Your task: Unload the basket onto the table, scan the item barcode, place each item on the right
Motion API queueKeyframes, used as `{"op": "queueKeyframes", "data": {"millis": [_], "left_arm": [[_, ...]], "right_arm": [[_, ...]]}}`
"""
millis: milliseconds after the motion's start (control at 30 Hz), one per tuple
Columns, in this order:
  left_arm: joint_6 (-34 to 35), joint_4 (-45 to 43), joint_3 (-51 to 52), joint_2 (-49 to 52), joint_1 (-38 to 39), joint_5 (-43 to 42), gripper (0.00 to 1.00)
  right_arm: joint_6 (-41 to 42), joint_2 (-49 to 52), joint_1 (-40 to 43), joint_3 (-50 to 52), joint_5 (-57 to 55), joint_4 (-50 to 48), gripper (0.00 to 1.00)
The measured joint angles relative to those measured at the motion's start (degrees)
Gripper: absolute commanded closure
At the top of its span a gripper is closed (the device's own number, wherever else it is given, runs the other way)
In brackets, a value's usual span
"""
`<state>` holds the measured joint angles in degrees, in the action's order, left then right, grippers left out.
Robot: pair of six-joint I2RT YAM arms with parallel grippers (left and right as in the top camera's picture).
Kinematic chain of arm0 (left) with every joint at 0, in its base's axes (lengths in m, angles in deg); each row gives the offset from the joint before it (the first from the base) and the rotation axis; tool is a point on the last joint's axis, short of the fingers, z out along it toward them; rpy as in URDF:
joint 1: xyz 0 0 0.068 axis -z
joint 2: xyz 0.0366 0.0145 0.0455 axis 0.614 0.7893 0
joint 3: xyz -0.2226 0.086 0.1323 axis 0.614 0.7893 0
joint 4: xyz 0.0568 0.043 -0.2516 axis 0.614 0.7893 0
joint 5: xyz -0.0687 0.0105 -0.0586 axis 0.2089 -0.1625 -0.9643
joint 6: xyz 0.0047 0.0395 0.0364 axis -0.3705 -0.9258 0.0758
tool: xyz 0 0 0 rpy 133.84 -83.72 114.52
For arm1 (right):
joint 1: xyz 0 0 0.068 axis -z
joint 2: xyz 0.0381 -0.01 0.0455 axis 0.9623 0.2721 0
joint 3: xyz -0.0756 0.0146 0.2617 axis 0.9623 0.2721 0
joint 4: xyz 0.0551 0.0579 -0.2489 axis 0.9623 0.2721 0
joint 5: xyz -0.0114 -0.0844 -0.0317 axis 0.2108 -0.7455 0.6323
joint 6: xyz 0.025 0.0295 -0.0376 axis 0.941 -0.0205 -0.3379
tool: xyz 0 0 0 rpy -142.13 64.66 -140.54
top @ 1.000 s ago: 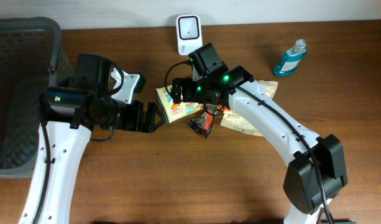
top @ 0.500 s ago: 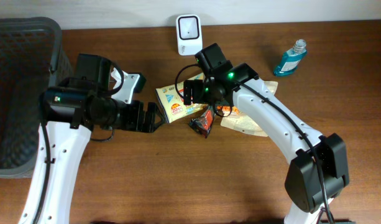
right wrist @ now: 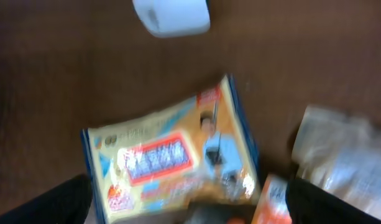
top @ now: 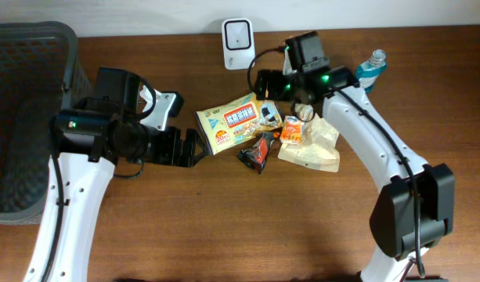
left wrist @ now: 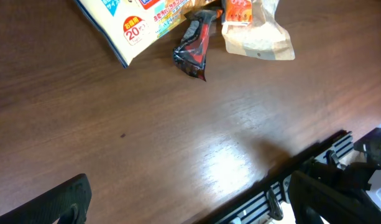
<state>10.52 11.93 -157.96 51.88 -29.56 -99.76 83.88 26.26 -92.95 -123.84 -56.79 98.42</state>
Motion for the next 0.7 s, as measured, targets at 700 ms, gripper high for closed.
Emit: {"op": "queueKeyframes", "data": {"millis": [700], "left_arm": [[0.0,0.0,0.0,0.0,0.0,0.0,0.01]], "right_arm": [[-7.6,14.8,0.0,0.1,0.0,-12.2,0.24]]}}
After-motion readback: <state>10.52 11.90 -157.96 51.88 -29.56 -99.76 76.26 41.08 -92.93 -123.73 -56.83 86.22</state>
